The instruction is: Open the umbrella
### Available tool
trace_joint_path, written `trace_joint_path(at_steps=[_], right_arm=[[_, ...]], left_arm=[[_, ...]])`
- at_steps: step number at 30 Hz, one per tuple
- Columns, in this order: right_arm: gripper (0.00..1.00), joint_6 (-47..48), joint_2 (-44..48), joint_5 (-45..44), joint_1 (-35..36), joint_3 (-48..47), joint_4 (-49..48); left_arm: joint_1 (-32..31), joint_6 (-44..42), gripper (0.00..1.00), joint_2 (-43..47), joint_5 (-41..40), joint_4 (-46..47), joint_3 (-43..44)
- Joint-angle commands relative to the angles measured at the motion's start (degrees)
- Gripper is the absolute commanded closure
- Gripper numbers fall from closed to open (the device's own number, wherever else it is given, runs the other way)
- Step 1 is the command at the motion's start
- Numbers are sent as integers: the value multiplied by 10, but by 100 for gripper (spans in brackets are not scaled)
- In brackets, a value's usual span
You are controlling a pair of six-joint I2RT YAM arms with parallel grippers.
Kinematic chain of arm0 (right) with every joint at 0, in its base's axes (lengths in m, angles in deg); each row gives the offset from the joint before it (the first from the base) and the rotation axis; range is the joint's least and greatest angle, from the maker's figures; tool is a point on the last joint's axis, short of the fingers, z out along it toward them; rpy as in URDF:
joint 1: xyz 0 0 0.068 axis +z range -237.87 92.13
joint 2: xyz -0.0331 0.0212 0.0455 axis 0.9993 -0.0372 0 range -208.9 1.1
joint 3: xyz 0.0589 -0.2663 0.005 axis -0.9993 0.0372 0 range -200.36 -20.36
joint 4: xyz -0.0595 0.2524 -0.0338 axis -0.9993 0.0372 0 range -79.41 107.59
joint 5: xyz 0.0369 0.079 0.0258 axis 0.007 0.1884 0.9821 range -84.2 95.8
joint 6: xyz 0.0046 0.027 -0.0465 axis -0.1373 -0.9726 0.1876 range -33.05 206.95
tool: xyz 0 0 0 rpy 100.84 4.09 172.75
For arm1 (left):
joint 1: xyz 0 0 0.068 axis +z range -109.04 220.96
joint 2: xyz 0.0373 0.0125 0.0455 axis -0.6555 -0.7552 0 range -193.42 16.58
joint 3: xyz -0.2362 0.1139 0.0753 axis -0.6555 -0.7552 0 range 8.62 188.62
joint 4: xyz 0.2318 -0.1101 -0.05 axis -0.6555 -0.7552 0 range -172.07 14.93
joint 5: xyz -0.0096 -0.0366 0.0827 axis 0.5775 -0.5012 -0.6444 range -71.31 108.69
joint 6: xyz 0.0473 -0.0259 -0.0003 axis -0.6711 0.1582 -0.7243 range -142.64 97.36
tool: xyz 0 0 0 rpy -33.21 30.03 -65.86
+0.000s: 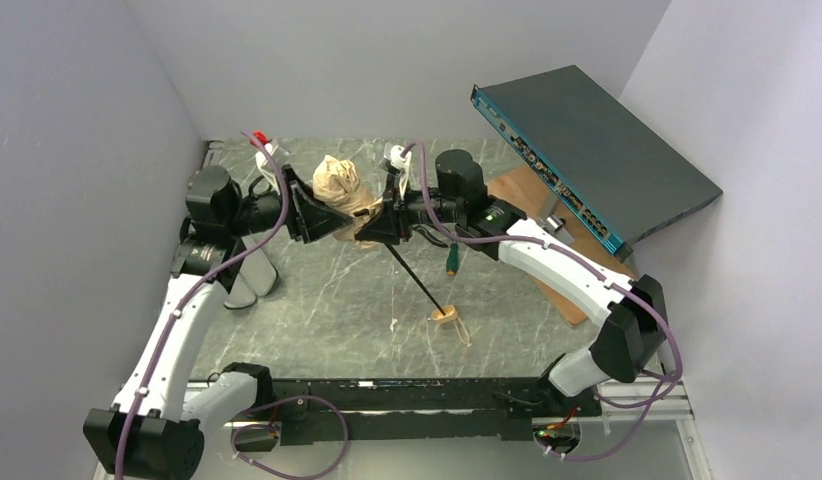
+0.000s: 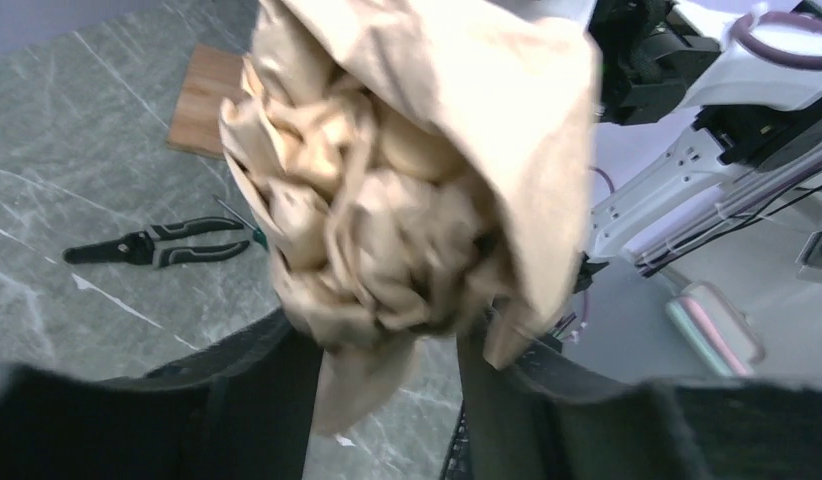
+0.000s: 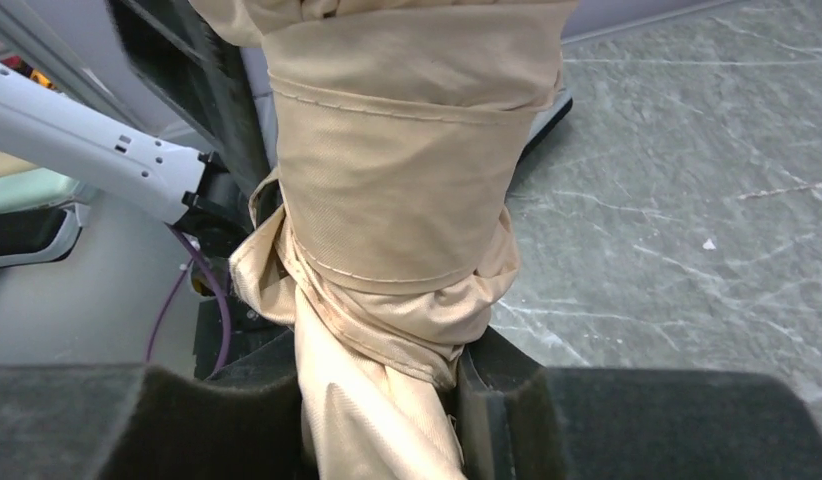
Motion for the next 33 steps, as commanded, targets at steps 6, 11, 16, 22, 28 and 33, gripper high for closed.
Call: trace_joint_path(at_steps=[6,11,16,22,28,33], right_arm=[[100,-74,49,64,-49,16,-90],[100,-89,54,161,-49,17,-106],[100,-79,48,219,-43,2,-75],[100,-54,55,241,-31,13,-46],[100,-28,65,200,-26,17,-23],[100,-30,68,185,-23,27,-24]], left_arm=[[65,-95,15,101,70,-124,10],[66,-108,18,174,79,-59,-75],[66,-88,26,181,113,-27,-94],[59,-66,36,160,118,32,-90],[38,-35,46,143,102,61,-79],[24,-3,53,131,78,92,-72]])
